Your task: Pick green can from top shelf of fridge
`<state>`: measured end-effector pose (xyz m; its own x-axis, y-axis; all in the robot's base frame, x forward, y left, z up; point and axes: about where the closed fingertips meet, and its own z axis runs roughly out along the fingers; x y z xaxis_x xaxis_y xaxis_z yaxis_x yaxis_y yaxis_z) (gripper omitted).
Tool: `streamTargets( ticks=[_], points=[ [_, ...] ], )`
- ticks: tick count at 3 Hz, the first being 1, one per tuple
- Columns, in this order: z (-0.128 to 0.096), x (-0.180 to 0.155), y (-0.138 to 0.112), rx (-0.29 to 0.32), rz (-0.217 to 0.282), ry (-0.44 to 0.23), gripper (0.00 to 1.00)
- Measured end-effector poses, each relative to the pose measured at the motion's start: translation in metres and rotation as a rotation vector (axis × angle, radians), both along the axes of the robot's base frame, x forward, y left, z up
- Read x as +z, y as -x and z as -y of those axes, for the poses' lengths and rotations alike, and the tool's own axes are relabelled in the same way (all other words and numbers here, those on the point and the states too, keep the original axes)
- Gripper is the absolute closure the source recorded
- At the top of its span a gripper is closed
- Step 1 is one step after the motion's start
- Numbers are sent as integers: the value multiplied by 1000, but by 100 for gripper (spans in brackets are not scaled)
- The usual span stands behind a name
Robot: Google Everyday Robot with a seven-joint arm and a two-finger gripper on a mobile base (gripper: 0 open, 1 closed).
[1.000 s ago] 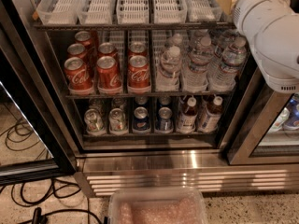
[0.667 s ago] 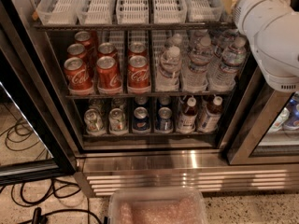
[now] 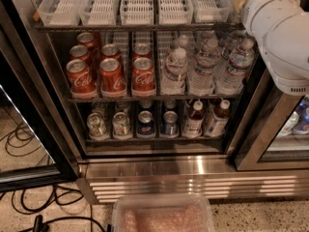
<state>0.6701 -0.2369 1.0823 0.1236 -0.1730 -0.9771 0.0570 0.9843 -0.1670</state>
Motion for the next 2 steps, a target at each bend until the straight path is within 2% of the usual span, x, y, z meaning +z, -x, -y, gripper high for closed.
streamTargets(
  ticks=[1, 2],
  points=[
    [0, 0, 0, 0, 0, 0, 100],
    [-1, 7, 3, 7, 12, 13, 100]
  ],
)
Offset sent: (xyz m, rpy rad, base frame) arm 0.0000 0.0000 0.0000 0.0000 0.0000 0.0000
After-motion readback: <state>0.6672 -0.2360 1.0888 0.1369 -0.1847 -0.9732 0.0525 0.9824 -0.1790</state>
